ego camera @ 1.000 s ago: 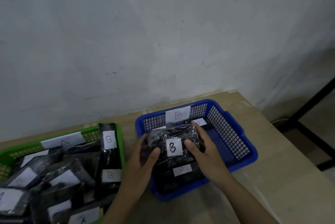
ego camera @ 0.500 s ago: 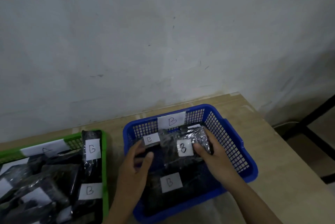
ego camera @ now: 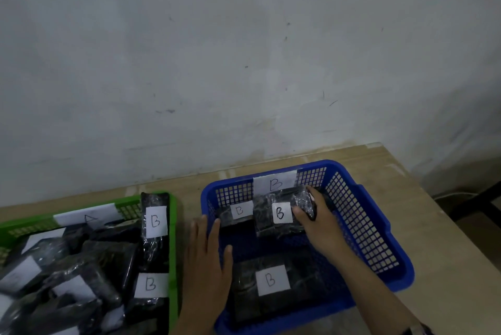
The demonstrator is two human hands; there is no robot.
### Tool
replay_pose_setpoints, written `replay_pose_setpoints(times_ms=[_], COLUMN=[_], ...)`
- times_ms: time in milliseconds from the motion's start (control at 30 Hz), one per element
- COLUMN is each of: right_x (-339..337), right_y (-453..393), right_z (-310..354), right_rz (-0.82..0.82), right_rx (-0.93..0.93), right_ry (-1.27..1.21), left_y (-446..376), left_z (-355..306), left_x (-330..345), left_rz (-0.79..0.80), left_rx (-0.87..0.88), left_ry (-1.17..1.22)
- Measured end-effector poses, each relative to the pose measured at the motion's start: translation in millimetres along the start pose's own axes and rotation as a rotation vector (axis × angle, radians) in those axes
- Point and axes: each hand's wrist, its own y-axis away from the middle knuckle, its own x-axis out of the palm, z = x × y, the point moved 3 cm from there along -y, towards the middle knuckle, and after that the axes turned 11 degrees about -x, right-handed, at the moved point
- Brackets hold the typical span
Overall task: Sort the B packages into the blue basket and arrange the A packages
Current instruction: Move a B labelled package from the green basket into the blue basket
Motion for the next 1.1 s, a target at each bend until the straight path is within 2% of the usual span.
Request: replay_pose_setpoints(times_ms=[133, 333, 667, 1100], right_x=[5, 11, 25, 39], right_y=[1, 6, 0, -3], right_z=[-8, -9, -6, -6], right_rz=[0.125, 0.181, 0.293, 0.302], right_rx=[0.053, 0.085, 0.120, 0.180], right_ry=[0.067, 0.014, 0.144, 0.139], left_y=[-2, -8, -7, -7], left_z=[-1, -3, -2, 0], left_x=[0, 1, 4, 4], left_rz=[0.004, 0.075, 0.052, 0.053], left_rx=[0.023, -0.019, -0.043, -0.033], left_ry=[-0.001, 0.189, 0.238, 0.246])
